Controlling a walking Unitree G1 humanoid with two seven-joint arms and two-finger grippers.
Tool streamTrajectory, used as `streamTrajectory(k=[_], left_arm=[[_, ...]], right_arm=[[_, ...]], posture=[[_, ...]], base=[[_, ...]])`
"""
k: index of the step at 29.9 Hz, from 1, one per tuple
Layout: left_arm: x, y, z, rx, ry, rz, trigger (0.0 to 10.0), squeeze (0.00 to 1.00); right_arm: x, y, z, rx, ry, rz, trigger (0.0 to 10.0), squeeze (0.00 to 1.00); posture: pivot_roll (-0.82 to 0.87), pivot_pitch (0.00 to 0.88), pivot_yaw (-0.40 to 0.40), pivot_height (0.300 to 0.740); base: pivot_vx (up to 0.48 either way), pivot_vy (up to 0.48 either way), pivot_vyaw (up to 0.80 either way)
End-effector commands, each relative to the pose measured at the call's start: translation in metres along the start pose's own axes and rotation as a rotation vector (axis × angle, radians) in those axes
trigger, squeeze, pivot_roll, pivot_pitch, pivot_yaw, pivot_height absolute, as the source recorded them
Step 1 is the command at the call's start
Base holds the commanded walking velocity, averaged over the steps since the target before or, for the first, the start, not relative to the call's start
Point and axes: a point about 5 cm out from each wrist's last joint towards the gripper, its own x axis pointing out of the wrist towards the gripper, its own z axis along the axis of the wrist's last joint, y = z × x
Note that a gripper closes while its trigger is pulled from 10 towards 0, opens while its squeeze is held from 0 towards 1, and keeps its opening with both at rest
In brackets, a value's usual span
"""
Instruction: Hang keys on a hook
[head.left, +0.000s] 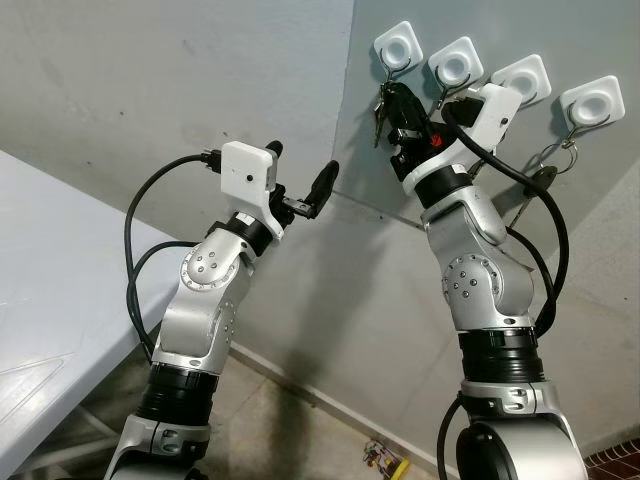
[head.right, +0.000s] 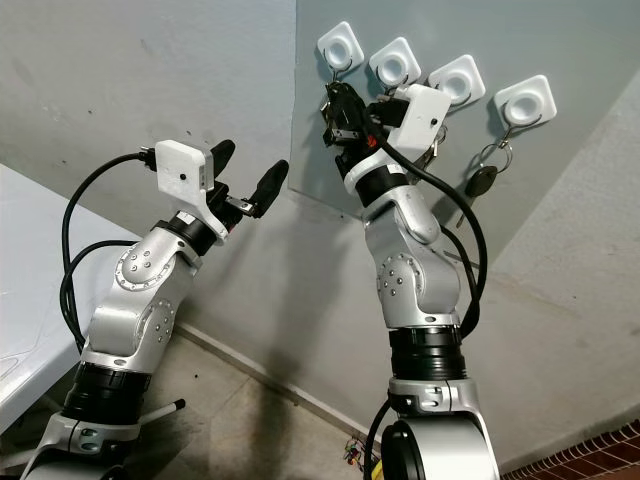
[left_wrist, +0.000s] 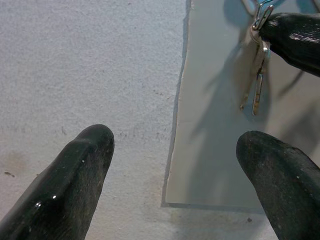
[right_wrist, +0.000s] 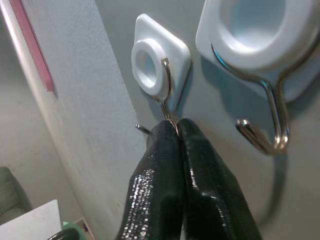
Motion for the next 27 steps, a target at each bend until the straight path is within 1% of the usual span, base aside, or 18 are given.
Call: streamTrajectory(k=[1, 5, 11, 18, 19, 20, 23, 25, 26, 27], left_arm=[[0.002, -0.002, 0.003, 0.008, -0.004, -0.002, 10.0, 0.00], [0.002, -0.001, 0.002, 0.015, -0.002, 0.002, 10.0, 0.00], [0.002, 0.001, 0.001, 0.035, 0.002, 0.018, 10.0, 0.00], [-0.001, 0.004, -0.003, 0.063, 0.010, 0.052, 10.0, 0.00], [-0.002, 0.004, -0.007, 0.068, 0.018, 0.057, 10.0, 0.00], [-0.002, 0.004, -0.007, 0.068, 0.018, 0.057, 10.0, 0.00], [-0.005, 0.006, -0.019, 0.066, 0.052, 0.074, 10.0, 0.00], [-0.007, 0.007, -0.027, 0.033, 0.066, 0.086, 10.0, 0.00], [-0.010, 0.008, -0.034, 0.010, 0.080, 0.103, 10.0, 0.00], [-0.010, 0.008, -0.034, 0.010, 0.080, 0.103, 10.0, 0.00]], right_arm=[[-0.005, -0.002, 0.004, -0.010, -0.022, 0.003, 10.0, 1.00], [-0.008, 0.000, 0.003, -0.012, -0.025, 0.014, 10.0, 1.00], [-0.013, -0.003, 0.000, -0.017, -0.018, 0.006, 10.0, 1.00], [-0.025, -0.007, -0.006, -0.042, 0.000, 0.000, 10.0, 1.00], [-0.030, -0.008, -0.009, -0.074, 0.012, 0.009, 10.0, 1.00], [-0.030, -0.008, -0.009, -0.074, 0.012, 0.009, 10.0, 1.00], [-0.041, -0.015, -0.019, -0.104, 0.044, -0.004, 10.0, 1.00], [-0.048, -0.020, -0.026, -0.116, 0.066, -0.022, 10.0, 1.00], [-0.056, -0.025, -0.033, -0.124, 0.092, -0.036, 10.0, 1.00], [-0.056, -0.025, -0.033, -0.124, 0.092, -0.036, 10.0, 1.00]], posture=[[0.03, 0.086, -0.063, 0.740], [0.03, 0.084, -0.059, 0.740], [0.03, 0.084, -0.059, 0.740], [0.04, 0.076, -0.063, 0.740], [0.04, 0.070, -0.060, 0.740], [0.04, 0.070, -0.060, 0.740], [0.04, 0.070, -0.060, 0.740], [0.04, 0.061, -0.055, 0.740], [0.04, 0.061, -0.055, 0.740], [0.04, 0.061, -0.055, 0.740]], base=[[0.000, 0.000, 0.00], [0.000, 0.000, 0.00], [0.000, 0.000, 0.00], [0.000, 0.000, 0.00], [0.000, 0.000, 0.00], [0.000, 0.000, 0.00], [0.000, 0.000, 0.00], [0.000, 0.000, 0.00], [0.000, 0.000, 0.00], [0.000, 0.000, 0.00]])
